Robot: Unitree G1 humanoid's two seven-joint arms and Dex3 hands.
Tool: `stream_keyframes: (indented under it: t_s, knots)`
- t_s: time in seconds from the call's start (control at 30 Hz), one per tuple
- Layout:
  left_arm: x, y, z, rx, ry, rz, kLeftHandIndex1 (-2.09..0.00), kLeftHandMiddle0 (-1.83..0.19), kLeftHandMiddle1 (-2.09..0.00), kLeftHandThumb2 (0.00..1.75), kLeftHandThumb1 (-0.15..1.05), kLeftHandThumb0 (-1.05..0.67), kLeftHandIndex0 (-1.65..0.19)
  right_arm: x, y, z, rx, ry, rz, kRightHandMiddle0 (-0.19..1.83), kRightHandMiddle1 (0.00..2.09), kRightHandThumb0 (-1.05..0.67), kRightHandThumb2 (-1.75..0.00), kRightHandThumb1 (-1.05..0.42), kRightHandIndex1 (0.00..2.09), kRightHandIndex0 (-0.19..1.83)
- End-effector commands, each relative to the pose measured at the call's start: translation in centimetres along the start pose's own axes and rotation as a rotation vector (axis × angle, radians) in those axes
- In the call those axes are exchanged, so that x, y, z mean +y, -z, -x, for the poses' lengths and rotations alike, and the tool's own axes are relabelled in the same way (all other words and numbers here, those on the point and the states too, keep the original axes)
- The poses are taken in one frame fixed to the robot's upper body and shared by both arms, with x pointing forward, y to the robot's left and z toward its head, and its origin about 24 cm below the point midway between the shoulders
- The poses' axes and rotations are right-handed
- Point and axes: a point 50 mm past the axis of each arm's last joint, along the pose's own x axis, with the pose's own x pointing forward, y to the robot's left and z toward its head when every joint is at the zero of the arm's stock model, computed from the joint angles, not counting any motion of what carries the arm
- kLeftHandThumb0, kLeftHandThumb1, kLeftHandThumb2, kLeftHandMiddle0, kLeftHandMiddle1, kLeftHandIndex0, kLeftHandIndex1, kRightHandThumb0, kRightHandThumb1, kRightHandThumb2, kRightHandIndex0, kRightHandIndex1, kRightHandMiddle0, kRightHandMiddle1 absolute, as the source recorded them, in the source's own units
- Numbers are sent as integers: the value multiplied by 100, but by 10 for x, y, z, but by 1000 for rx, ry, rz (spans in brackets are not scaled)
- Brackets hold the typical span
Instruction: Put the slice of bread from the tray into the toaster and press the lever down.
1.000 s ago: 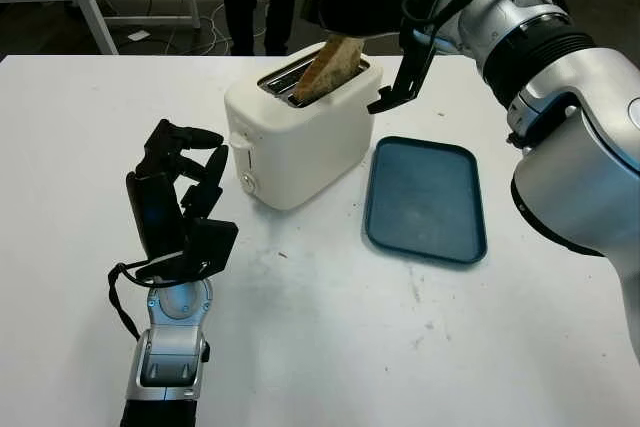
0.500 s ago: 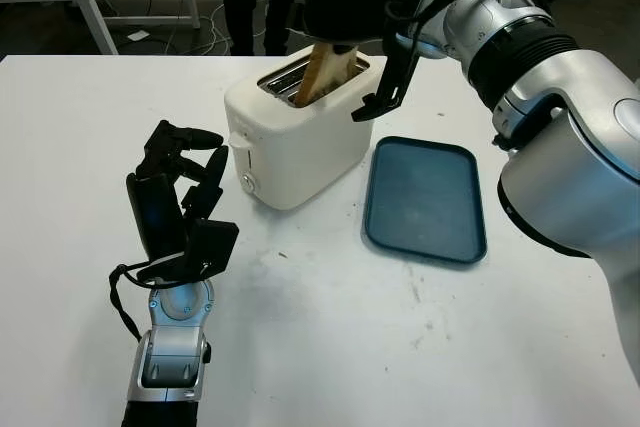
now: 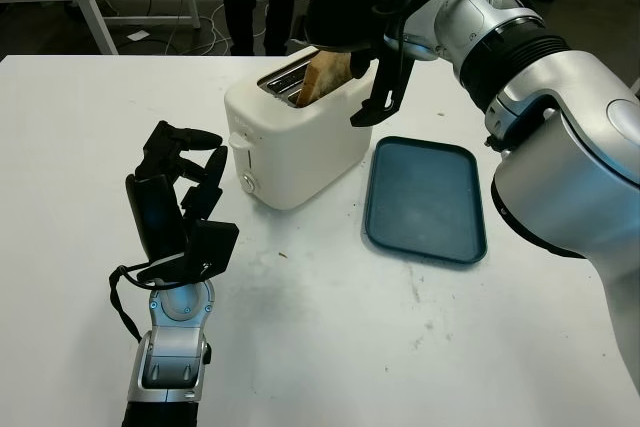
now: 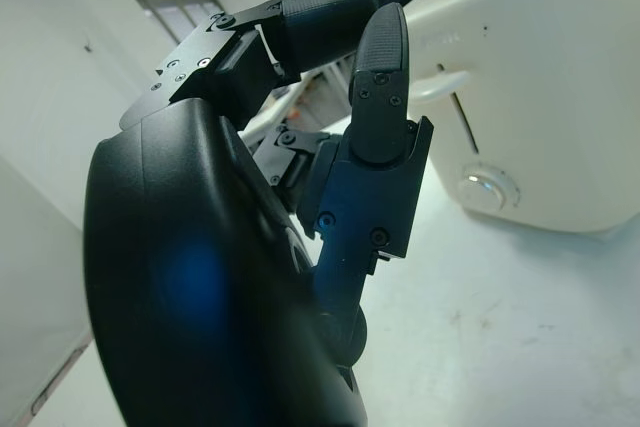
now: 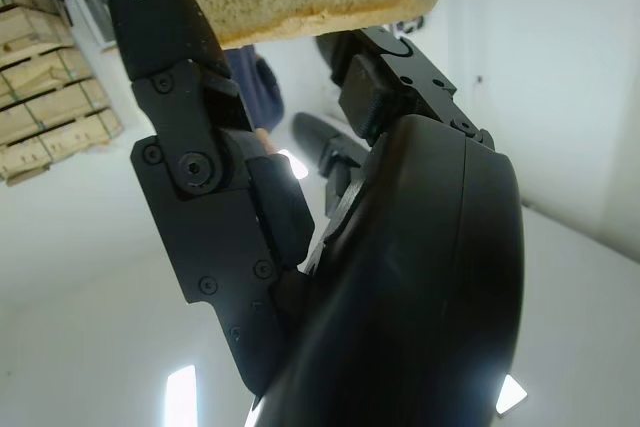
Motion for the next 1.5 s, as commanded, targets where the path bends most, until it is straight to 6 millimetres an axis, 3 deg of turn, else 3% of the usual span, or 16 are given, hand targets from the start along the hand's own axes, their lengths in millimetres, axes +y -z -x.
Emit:
stream_keyframes:
  t_s: [0.0,0.17,0.3,0.4,0.5,0.57,0.67,0.73,0.77,0.87,0.93,1.1,1.27,1.47]
  knots:
    - [-1,-3,1,-22,1,-1,-136,-76,-168,18,92,-41,-59,-15,9,-1,19,26,-81,24,1,-98,0,-72,36,0]
    - [0,-2,1,-22,-6,-15,-136,-76,-168,18,92,-42,-59,-26,33,9,125,110,-433,27,3,-74,0,-69,38,4]
    - [3,-1,0,-20,-9,-18,-137,-77,-169,17,92,-42,-60,-20,55,32,229,427,-733,69,20,-57,-4,-84,65,44]
    - [3,-1,-1,-17,-4,-14,-137,-76,-168,18,92,-41,-60,-5,61,51,292,634,-961,88,25,-53,-7,-91,91,61]
    - [3,-2,-2,-24,3,-13,-136,-75,-167,19,92,-42,-59,33,51,70,350,784,-1322,87,49,-48,-18,-92,127,64]
    - [3,-2,-4,-25,8,-20,-136,-74,-165,19,92,-43,-59,62,36,81,382,817,-1544,81,63,-45,-23,-92,115,74]
    - [3,-3,-6,-23,24,-30,-135,-73,-164,18,92,-42,-59,107,5,99,412,813,-1883,83,52,-36,-31,-92,98,82]
    - [4,-3,-8,-26,34,-31,-133,-73,-163,18,92,-41,-60,124,-17,115,408,800,-2013,86,53,-32,-39,-92,96,84]
    - [4,-3,-9,-29,41,-30,-132,-74,-162,17,92,-41,-61,130,-31,126,394,800,-2070,83,63,-31,-42,-92,100,83]
    - [3,-3,-12,-39,58,-25,-130,-74,-161,17,92,-40,-62,135,-66,158,411,794,-2131,73,91,-30,-49,-92,117,76]
    - [3,-4,-14,-47,67,-29,-129,-74,-160,18,92,-40,-63,139,-85,176,493,772,-2099,71,90,-30,-48,-92,122,75]
    - [2,-5,-16,-50,76,-35,-129,-77,-160,18,92,-39,-65,135,-109,203,656,746,-1978,69,84,-27,-36,-92,134,71]
    - [1,-5,-16,-41,81,-23,-128,-76,-160,18,92,-39,-65,120,-129,213,725,793,-1861,83,56,-25,-31,-92,134,73]
    - [2,-5,-15,-38,81,-24,-128,-74,-163,19,92,-38,-64,111,-155,211,833,863,-1902,90,56,-28,-31,-92,139,74]
